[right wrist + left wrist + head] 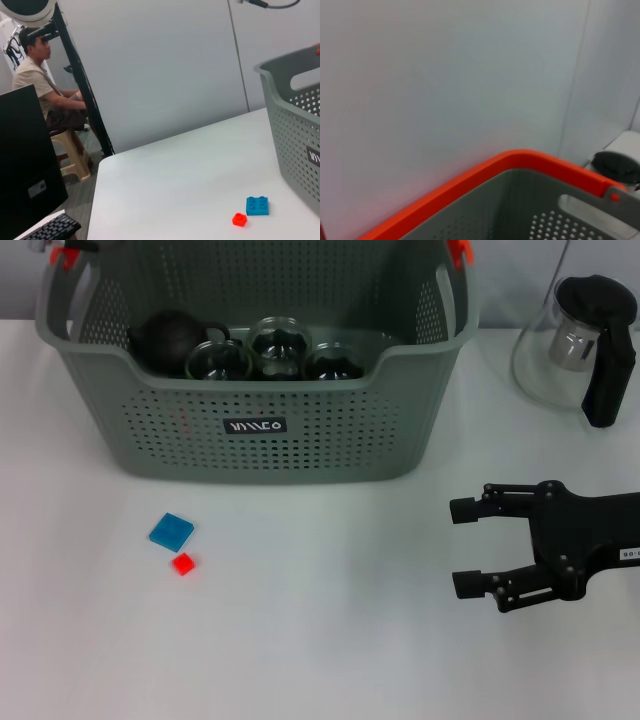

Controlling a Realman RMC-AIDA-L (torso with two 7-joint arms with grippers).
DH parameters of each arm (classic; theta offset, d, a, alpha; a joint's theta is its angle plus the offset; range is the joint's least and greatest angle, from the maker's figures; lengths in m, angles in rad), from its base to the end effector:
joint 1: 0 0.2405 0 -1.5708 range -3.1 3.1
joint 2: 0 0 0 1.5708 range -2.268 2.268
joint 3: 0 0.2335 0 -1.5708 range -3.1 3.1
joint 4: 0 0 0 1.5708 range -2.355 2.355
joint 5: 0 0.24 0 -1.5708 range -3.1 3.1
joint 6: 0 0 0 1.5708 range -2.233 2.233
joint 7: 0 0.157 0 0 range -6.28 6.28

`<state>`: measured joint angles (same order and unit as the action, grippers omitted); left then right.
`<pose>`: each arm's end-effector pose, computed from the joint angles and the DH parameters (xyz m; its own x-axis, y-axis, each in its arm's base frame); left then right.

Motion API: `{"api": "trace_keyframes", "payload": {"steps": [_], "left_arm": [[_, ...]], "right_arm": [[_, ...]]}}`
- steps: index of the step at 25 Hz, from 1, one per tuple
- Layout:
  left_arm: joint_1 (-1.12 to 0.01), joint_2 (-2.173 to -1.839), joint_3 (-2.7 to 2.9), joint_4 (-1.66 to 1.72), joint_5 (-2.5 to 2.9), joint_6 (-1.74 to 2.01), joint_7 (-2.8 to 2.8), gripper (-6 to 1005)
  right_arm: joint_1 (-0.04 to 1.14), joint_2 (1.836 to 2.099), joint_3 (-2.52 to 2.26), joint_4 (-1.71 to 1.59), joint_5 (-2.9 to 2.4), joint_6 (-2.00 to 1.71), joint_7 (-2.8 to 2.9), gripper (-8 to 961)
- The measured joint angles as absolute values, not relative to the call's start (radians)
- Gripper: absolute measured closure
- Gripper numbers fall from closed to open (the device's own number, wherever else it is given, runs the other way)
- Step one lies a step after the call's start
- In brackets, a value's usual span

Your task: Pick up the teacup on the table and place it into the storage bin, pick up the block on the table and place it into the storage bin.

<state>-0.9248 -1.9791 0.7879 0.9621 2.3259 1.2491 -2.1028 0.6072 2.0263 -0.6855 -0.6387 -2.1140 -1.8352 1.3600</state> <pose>-0.1161 0.4921 0.0942 0.8539 0.3840 0.3512 0.5161 -0.7116 -0.4768 0.2330 0.3271 0.0119 0.8544 -0.2815 -0.4368 -0.2701 -0.9587 0.0895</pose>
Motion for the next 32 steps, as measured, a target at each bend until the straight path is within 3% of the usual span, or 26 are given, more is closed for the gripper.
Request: {"api": "trace_keyframes", "payload": {"steps": [8, 16, 21, 24, 32], "left_arm": [[-0.926, -1.995, 0.807, 0.970, 2.391, 1.192, -2.160, 516], [-0.891, -2.005, 0.800, 1.155, 2.382, 1.385, -2.198, 279], [-0.825, -2.065, 0.812, 1.413, 2.351, 1.727, -2.265, 66], [-0.766, -2.108, 0.834, 1.536, 2.376, 1.848, -2.275, 57], [-0.633, -2.141, 0.987, 1.533, 2.511, 1.925, -2.331, 48]], "right_arm": [[0.604, 2.026, -0.686, -0.637, -2.114, -1.836, 1.361, 9], [0.603, 2.028, -0.686, -0.636, -2.114, -1.832, 1.361, 9], [0.603, 2.029, -0.680, -0.635, -2.114, -1.823, 1.361, 9], [0.603, 2.029, -0.679, -0.635, -2.114, -1.812, 1.361, 9], [0.607, 2.031, -0.675, -0.635, -2.108, -1.793, 1.361, 9]]}}
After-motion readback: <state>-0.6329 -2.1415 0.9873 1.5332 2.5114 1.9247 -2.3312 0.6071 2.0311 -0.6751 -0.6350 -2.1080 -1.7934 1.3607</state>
